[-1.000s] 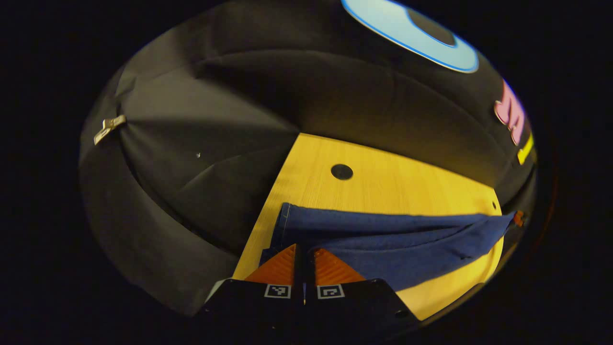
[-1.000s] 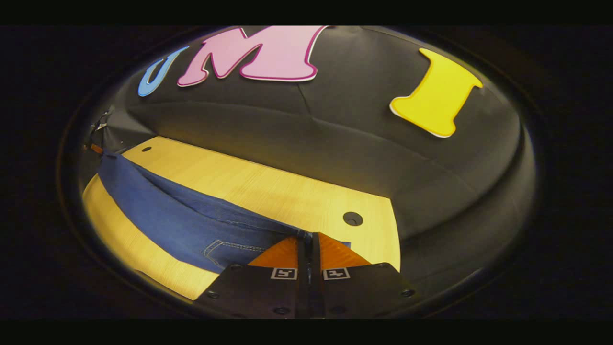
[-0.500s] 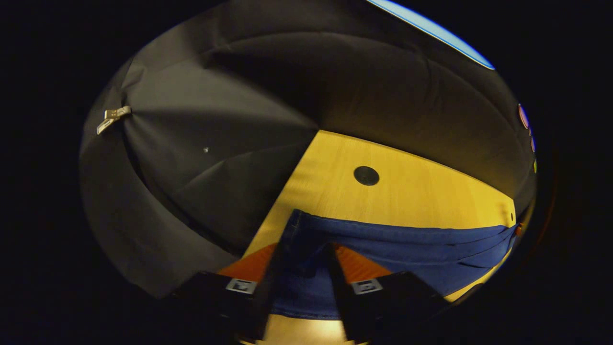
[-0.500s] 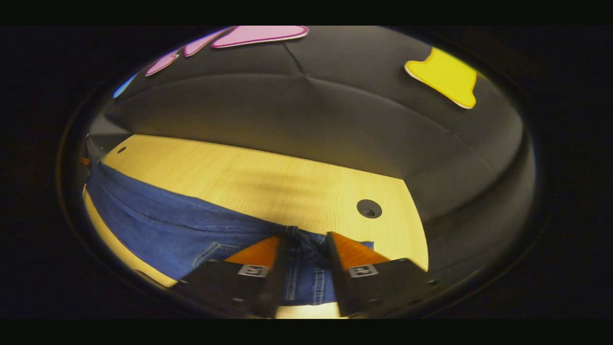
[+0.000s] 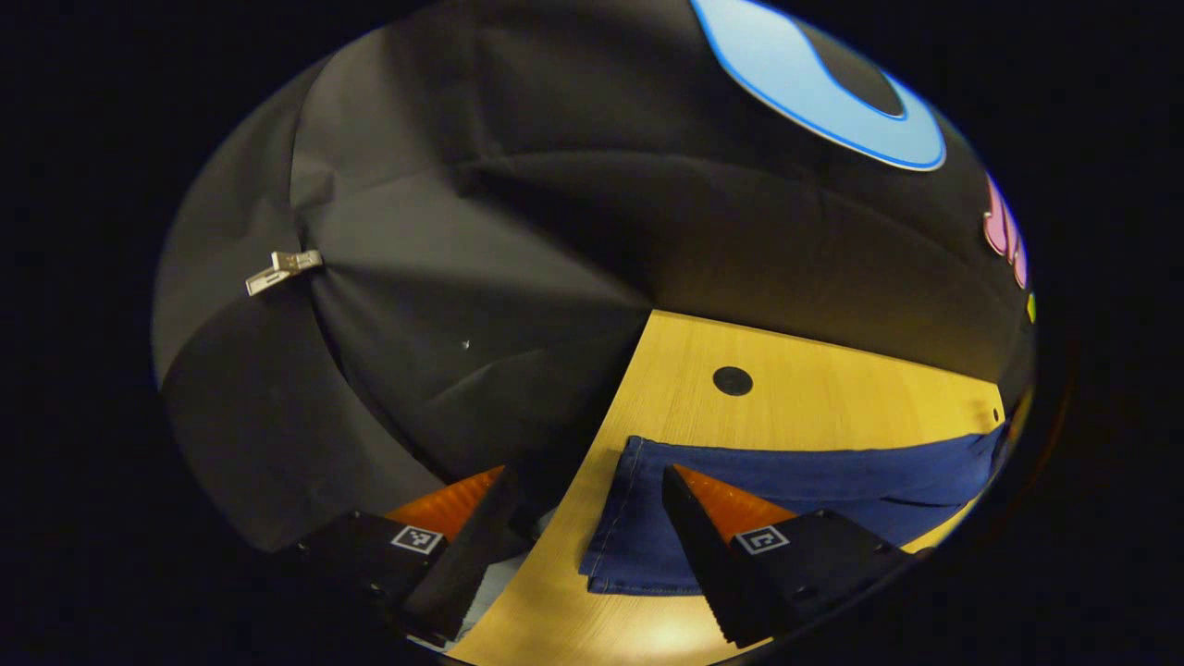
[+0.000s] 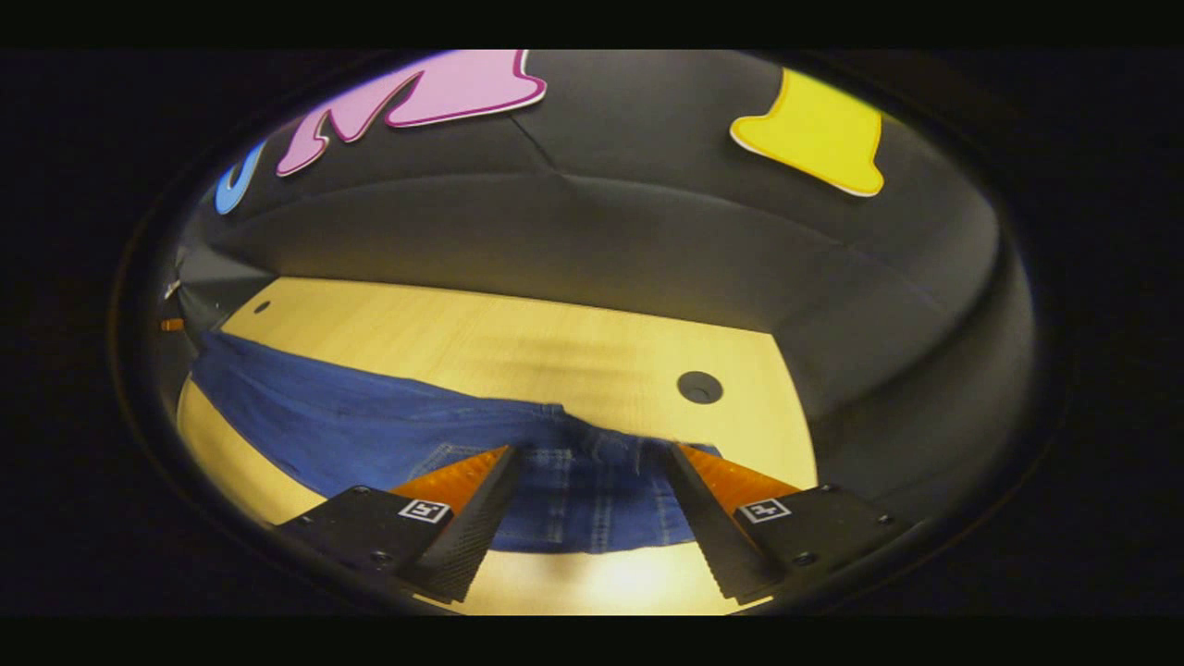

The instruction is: Grasp the waist and the cuffs of the jeans and fold them to make the two legs overlap; first hold the waist and fold one-third of the jeans toward the cuffs, then hold the cuffs and fold the remaining one-third in the same direction to finish folding.

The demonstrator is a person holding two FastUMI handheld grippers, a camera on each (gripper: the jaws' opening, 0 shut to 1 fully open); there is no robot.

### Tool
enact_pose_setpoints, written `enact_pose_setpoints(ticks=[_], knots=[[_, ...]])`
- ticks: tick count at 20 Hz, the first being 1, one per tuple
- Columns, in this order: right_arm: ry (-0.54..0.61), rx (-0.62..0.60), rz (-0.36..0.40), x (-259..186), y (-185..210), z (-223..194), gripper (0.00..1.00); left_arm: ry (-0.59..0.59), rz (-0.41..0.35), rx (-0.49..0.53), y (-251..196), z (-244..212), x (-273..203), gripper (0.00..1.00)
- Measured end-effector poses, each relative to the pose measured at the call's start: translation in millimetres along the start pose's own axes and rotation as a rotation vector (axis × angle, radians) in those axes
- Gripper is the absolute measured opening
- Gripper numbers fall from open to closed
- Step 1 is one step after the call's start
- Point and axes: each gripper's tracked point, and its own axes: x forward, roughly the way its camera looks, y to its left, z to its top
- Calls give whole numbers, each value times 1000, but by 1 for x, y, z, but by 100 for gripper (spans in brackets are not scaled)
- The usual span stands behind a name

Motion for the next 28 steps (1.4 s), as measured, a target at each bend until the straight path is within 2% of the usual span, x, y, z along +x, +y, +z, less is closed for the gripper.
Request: enact_pose_setpoints(ticks=[3, 7, 10, 13, 17, 20, 21, 24, 25, 26, 28], knots=[[-8, 108, -8, -18, -13, -4, 97, -46, -78, 33, -32, -4, -33, 99], [22, 400, -40, -17, -31, -25, 97, -100, -203, 67, -83, -11, -81, 99], [93, 630, -83, -13, -39, -48, 98, -97, -261, 105, -109, -20, -106, 98], [151, 859, -104, 4, -43, -78, 98, -65, -313, 80, -125, -34, -118, 97], [257, 999, -116, 20, -30, -110, 98, -36, -294, 100, -120, -49, -121, 98], [266, 1102, -105, 43, -17, -111, 98, -9, -277, 99, -118, -57, -119, 98], [228, 1125, -119, 48, -21, -102, 98, -3, -271, 88, -118, -59, -118, 98], [233, 1118, -136, 52, -22, -98, 100, 16, -263, 53, -119, -64, -115, 99], [241, 1094, -154, 49, -27, -104, 94, 23, -263, 48, -120, -66, -113, 98], [241, 1087, -157, 50, -27, -109, 82, 30, -263, 49, -121, -67, -113, 98], [218, 1093, -125, 54, -22, -102, 48, 38, -271, 63, -124, -70, -113, 99]])
